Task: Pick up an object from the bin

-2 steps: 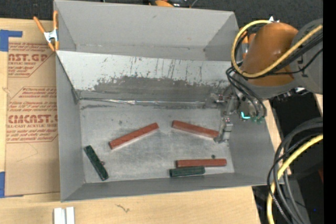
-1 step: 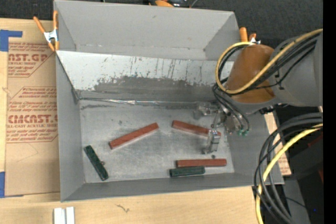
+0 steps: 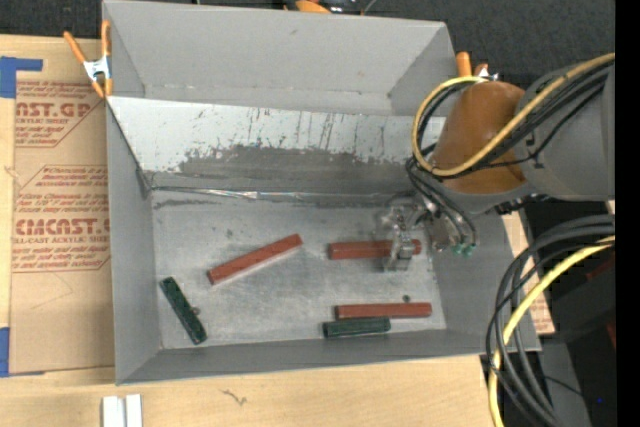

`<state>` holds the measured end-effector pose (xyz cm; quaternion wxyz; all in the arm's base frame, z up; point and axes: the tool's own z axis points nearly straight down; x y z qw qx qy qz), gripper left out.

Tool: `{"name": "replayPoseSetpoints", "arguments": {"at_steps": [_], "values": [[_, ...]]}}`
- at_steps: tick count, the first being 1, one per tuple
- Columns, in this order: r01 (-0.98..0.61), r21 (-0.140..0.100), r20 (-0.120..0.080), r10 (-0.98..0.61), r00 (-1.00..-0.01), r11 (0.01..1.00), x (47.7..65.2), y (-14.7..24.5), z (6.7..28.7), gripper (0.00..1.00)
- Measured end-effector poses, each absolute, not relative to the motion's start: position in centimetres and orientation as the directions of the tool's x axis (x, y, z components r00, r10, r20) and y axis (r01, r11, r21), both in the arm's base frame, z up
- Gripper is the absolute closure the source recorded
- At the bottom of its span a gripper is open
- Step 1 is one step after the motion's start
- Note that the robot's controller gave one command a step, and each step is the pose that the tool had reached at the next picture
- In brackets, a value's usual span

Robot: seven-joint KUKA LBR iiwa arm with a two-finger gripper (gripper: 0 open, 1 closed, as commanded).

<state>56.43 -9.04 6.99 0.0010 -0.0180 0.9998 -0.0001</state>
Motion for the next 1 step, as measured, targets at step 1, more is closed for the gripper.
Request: {"name": "replayPoseSetpoints", "arguments": {"at_steps": [1], "values": [[0.003, 0.001, -0.012, 0.003, -1.0, 1.0, 56.21, -1.73, 29.16, 1.0]]}}
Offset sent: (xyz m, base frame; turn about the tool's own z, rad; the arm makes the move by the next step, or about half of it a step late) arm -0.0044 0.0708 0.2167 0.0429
